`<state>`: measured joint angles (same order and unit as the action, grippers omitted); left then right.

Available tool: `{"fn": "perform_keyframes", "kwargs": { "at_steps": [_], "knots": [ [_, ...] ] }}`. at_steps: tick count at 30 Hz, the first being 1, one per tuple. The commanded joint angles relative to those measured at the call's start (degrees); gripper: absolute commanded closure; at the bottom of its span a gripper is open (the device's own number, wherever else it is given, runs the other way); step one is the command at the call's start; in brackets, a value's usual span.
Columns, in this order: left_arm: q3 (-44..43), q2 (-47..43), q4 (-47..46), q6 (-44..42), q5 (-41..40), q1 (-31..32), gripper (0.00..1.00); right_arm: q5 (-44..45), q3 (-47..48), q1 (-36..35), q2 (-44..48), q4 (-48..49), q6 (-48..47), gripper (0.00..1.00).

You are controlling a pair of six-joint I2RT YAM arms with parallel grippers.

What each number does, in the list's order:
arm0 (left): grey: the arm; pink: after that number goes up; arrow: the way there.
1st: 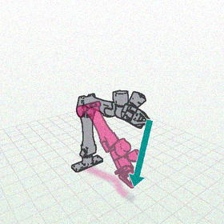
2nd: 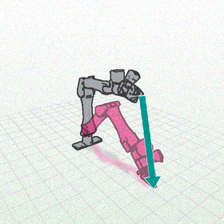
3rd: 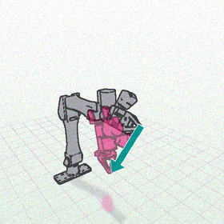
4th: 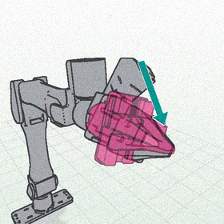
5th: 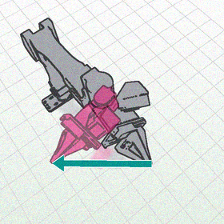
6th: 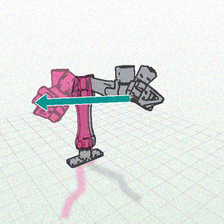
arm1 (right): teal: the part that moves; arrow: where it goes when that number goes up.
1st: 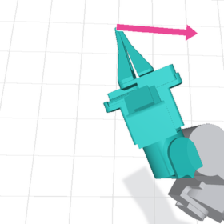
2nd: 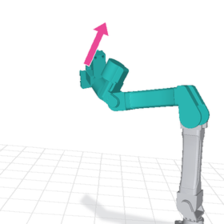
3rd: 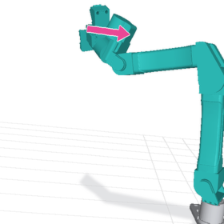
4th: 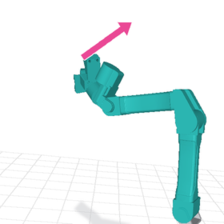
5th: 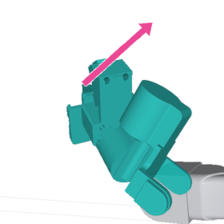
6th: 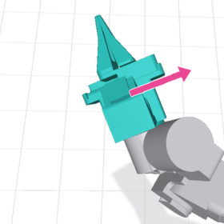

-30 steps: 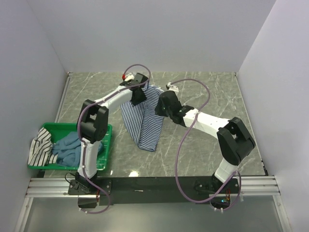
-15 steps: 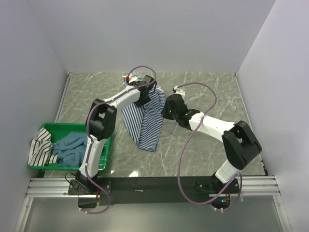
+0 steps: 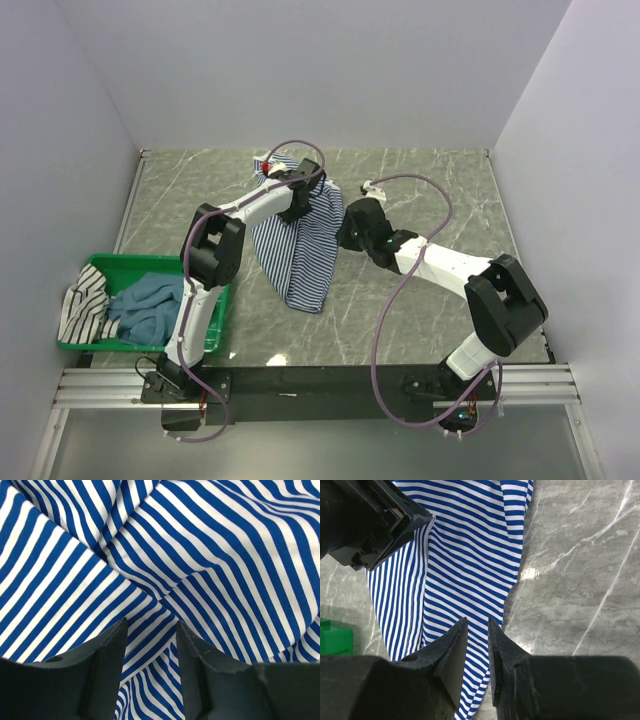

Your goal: Fold and stack the tank tops

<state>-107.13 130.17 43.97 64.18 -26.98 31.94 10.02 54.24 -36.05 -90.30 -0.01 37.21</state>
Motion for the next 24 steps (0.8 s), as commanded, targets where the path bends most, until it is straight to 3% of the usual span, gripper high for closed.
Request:
{"fn": "perform_keyframes", "kwargs": {
  "at_steps": [1, 9, 24],
  "knots": [
    [-1.50, -3.96, -1.07, 0.33, -0.35, 0.84, 0.51, 0.96, -0.10, 0.28, 2.67, 1.94, -0.03, 0.70],
    [-7.04, 0.52, 4.90, 3.22, -2.11, 1.02, 0.53, 0.88, -0.01, 0.19, 2.85, 1.68, 0.05, 0.71],
    [-9.32, 4.48, 7.10, 4.55, -3.16, 1.19, 0.56, 0.26, 0.17, 0.28, 2.32, 1.68, 0.32, 0.72]
  ]
}}
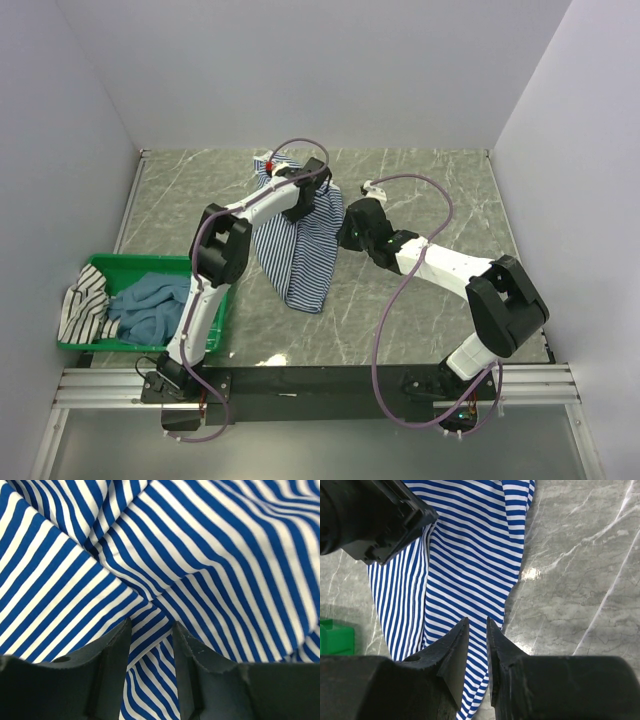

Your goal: Fold and stack the tank tops

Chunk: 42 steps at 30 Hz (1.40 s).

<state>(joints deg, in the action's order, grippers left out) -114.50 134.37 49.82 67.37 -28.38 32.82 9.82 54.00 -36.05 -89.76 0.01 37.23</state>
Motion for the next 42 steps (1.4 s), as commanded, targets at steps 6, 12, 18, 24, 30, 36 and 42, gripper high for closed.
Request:
{"fn": "perform_keyframes", "kwargs": {
  "at_steps": [6, 12, 18, 24, 30, 36, 42],
  "knots": [
    [-1.35, -0.15, 1.24, 1.01, -1.77, 0.32, 0.69, 0.46, 0.23, 0.20, 1.69, 1.48, 0.30, 0.73],
    [2.17, -4.89, -0.86, 0.04, -1.59, 0.14, 0.92, 0.20, 0.32, 0.28, 1.16, 1.57, 0.30, 0.73],
    [9.10, -13.24, -2.18, -0.58, -2.64, -0.21, 0.99, -0.60, 1.72, 0.19, -0.15, 1.04, -0.14, 0.73],
    [21.05, -23.17, -4.73, -0.67, -2.38, -1.00, 0.99, -3.93, 4.53, 0.11, -2.96, 0.87, -1.46, 0.73],
    [37.57, -35.91, -6.05, 0.21, -2.73, -4.24, 0.99, -4.46, 10.07, -1.65, -7.62, -2.56, -3.92, 0.72],
    [50.68, -49.54, -7.37, -1.37, -1.59, -8.65, 0.99, -3.94, 15.95, -4.11, -12.19, -5.28, -5.33, 0.70],
    [56.04, -57.45, -6.41, -3.56, -1.06, -10.84, 0.99, -1.30, 20.10, -7.44, -15.98, -9.32, -6.47, 0.65]
  ]
}}
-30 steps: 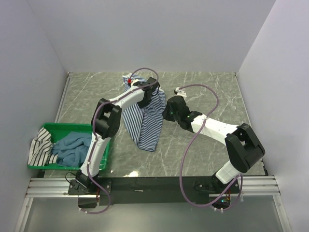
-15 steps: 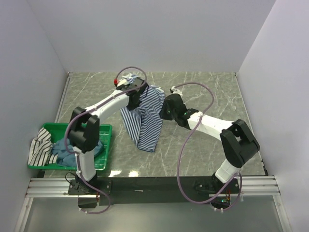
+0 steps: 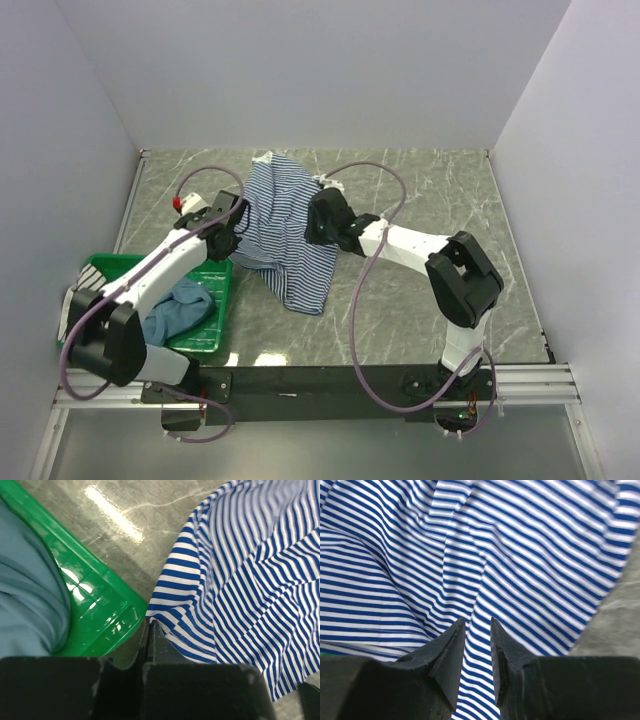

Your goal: Fold and stack the tank tops

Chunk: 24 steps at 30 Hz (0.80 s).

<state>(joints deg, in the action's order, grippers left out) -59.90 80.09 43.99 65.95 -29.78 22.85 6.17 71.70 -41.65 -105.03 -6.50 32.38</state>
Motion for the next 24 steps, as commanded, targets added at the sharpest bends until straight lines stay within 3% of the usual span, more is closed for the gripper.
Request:
{"fn": "perform_keyframes", "kwargs": {
  "at_steps": [1, 6, 17, 24],
  "knots": [
    [2.06, -3.89, -0.74, -2.58, 0.60, -1.14, 0.99, 2.44, 2.04, -2.29, -0.87, -2.81, -1.71, 0.65],
    [5.40, -7.93, -2.24, -5.39, 3.49, -2.90, 1.00, 4.19, 0.63, -4.31, -0.96, -2.73, -1.97, 0.58],
    [8.83, -12.85, -6.80, -13.21, 11.49, -7.03, 0.99, 3.67, 1.69, -9.32, -4.38, -3.25, -1.18, 0.59],
    [7.08, -12.25, -7.69, -16.56, 13.96, -10.19, 0.99, 6.57, -0.59, -8.02, -6.24, -4.92, -0.57, 0.61]
  ]
}}
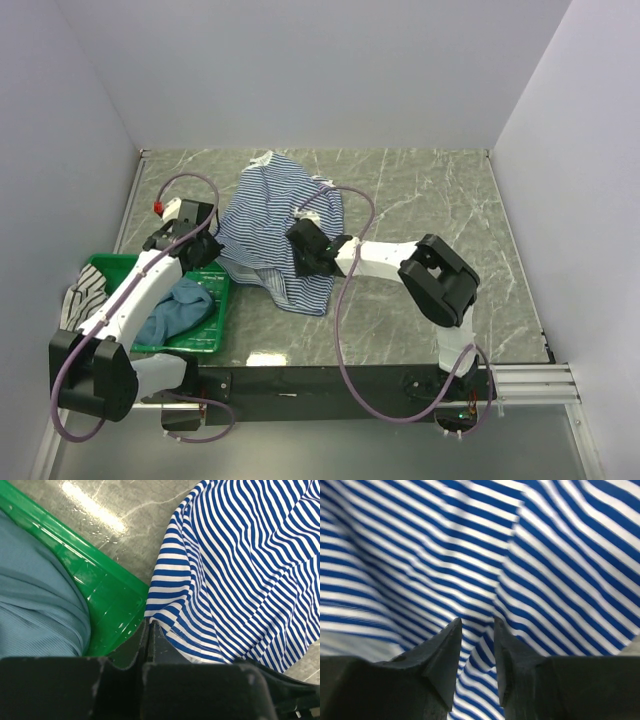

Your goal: Fold and stack the tank tops

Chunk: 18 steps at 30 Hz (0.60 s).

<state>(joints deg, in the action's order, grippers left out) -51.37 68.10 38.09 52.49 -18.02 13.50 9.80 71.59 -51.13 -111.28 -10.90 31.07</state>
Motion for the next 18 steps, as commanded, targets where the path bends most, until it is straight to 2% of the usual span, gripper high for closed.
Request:
{"fn": "perform_keyframes", "kwargs": {
  "at_steps": [1, 3, 4, 7, 13, 16, 18],
  "knots": [
    [-1.97, 0.28, -1.79, -3.44, 2.37, -1.01, 0.99, 3.20, -1.53, 2.09, 0.19, -0.79, 1.01, 0.67],
    [-2.32, 0.55, -2.22, -3.71, 2.99, -1.10, 0.99, 3.99, -2.94, 4.45, 0.98, -0.62, 1.53, 0.77],
    [-2.59, 0.72, -2.40, -3.88, 3.17, -1.19, 1.00, 4.34, -4.52, 5.42, 2.11, -0.36, 1.71, 0.88],
    [-2.68, 1.25, -3.45, -4.24, 4.13, -1.28, 0.99, 4.35, -7.51, 10.43, 4.57, 0.17, 2.15, 1.00],
    [-2.50, 1.52, -4.95, -4.85, 5.63, -1.37, 0.99, 2.68, -12.87, 19.13, 8.88, 2.28, 1.89, 1.00],
    [-2.59, 1.60, -5.30, -5.55, 5.63, -1.46, 1.00, 1.19, -15.24, 20.54, 11.78, 4.03, 1.80, 1.00],
    [-2.33, 2.04, -5.91, -5.91, 6.68, -1.46, 0.99, 0.48, -16.04, 21.25, 13.28, 4.39, 1.89, 0.96]
  ]
}}
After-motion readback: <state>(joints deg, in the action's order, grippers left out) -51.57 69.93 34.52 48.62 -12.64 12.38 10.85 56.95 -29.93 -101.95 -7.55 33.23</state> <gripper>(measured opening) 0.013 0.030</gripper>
